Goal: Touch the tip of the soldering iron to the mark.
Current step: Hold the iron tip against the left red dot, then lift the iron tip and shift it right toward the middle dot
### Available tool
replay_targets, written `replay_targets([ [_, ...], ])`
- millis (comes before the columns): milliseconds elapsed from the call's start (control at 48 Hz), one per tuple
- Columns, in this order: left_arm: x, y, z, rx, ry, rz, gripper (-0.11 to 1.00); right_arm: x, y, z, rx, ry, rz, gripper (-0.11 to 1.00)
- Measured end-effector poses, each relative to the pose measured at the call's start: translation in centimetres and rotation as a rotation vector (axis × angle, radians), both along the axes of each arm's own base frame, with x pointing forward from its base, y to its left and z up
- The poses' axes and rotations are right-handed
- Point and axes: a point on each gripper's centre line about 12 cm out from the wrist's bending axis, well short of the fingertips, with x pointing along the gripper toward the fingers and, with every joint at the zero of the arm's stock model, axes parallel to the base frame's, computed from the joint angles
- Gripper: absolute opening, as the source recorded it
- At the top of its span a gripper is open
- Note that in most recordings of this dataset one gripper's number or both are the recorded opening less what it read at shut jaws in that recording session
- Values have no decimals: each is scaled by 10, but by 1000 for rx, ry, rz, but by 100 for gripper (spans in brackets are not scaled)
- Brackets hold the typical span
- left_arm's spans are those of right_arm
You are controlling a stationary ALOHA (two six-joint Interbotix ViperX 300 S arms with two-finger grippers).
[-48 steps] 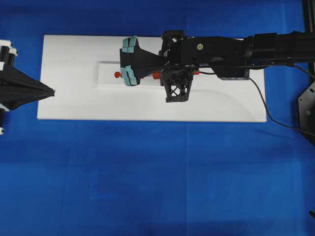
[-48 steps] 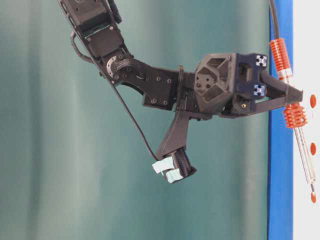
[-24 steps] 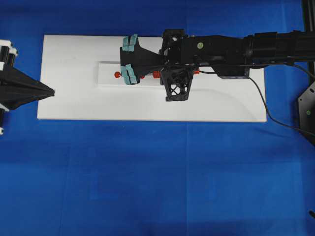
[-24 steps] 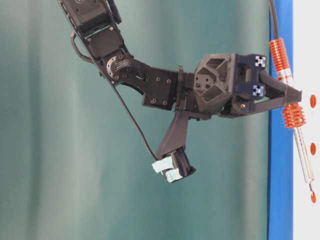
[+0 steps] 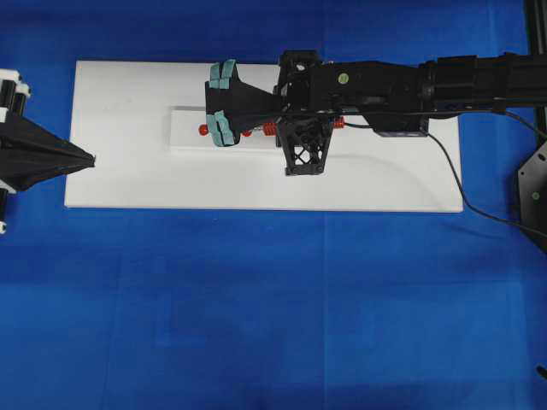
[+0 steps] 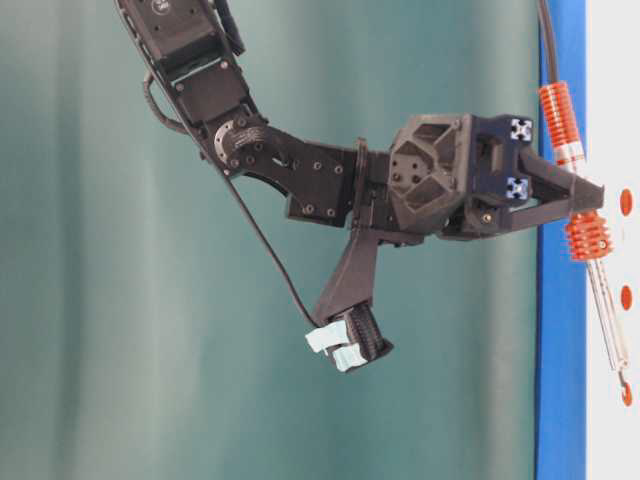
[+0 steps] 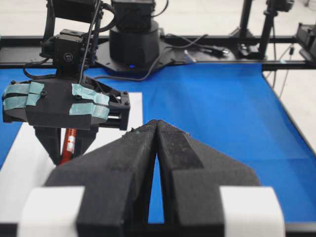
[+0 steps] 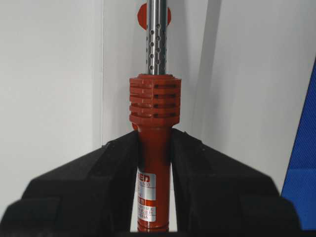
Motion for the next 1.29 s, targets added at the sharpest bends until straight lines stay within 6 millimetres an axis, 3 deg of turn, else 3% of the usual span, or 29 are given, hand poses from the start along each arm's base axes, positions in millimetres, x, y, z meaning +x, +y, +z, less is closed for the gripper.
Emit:
replay_targets([
  [1105, 0, 0, 0, 0, 0, 0, 0, -1, 0, -1, 2, 10, -4, 7],
  [1293, 0, 0, 0, 1, 0, 0, 0, -2, -1, 9, -1, -5, -7, 7],
])
